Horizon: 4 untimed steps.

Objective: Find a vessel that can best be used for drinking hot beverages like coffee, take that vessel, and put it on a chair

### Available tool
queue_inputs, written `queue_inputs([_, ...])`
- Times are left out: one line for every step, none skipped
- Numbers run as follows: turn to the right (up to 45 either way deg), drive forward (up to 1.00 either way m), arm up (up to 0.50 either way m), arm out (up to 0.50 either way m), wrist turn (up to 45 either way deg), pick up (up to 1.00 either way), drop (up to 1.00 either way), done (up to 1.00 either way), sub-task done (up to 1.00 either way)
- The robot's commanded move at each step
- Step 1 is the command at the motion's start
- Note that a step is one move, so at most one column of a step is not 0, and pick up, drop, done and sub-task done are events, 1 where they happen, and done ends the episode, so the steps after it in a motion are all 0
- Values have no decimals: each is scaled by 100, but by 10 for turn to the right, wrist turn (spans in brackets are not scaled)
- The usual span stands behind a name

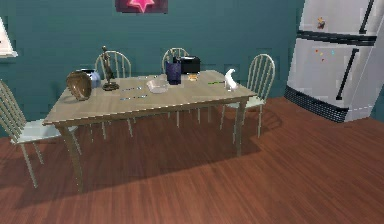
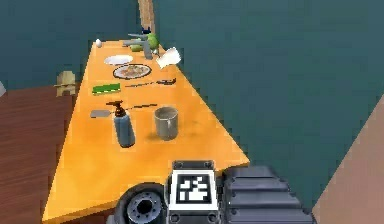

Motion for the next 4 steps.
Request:
queue_inputs([0, 0, 0, 26, 0, 0, 0, 0, 0])
queue_inputs([0, 0, 0, 0, 450, 0, 0, 0, 0])
queue_inputs([0, 0, 0, 0, 450, 0, 0, 0, 0])
queue_inputs([0, 0, 0, 0, 450, 0, 0, 0, 0])
